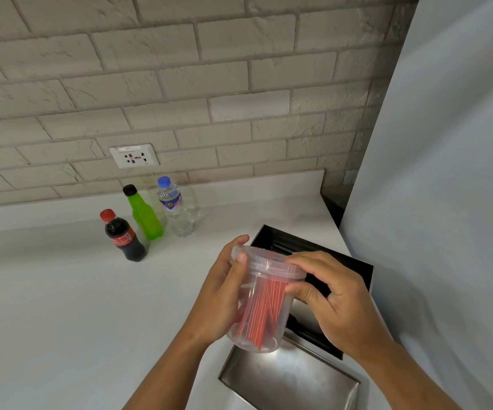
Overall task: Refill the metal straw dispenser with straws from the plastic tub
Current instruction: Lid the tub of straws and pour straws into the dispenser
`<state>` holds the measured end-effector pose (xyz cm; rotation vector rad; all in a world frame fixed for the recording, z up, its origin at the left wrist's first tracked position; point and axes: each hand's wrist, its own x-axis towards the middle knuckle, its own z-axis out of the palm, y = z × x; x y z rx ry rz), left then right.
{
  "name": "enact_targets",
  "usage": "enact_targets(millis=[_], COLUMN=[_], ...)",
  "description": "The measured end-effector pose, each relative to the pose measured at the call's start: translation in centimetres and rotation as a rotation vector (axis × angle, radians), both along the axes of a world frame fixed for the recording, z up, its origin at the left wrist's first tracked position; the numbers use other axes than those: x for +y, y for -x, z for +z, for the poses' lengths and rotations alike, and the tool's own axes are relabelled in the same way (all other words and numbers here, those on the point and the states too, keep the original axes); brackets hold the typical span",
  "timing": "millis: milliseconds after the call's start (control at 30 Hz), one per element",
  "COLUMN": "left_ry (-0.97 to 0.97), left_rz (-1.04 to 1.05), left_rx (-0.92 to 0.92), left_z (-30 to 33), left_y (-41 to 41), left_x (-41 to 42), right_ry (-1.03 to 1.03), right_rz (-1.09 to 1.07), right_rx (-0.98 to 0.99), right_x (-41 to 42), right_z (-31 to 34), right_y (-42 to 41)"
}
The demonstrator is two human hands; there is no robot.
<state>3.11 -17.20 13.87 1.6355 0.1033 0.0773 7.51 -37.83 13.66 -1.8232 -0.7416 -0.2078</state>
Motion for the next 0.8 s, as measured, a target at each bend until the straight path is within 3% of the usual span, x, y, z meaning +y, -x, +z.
enact_targets(millis=[133, 267, 400, 500, 567, 800], left_ry=[0.012, 0.089, 0.095, 0.086, 0.097, 0.214], left_rz=[-0.009, 0.083, 0.083, -0.041, -0.111, -0.199], left_rx=[0.027, 0.048, 0.042, 0.031, 0.034, 0.157], left_z=[-0.6, -1.5, -1.8, -1.9, -1.8, -1.9], left_y=[0.3, 0.4, 0.2, 0.2, 0.2, -0.1], left_x=[-0.3, -0.9, -0.5, -0.3, -0.3, 0.9], right_ry=[-0.074, -0.088, -0.066, -0.079, -0.041, 0.062], right_rz=[-0.148, -0.124, -0.037, 0.099, 0.201, 0.261], right_rx=[-0.118, -0.067, 0.189, 0.444, 0.502, 0.268], right_x=[-0.2, -0.2, -0.3, -0.4, -0.4, 0.0], right_z=[-0.4, -0.7, -0.2, 0.2, 0.5, 0.7], right_y=[-0.8, -0.8, -0.7, -0.9, -0.9, -0.9])
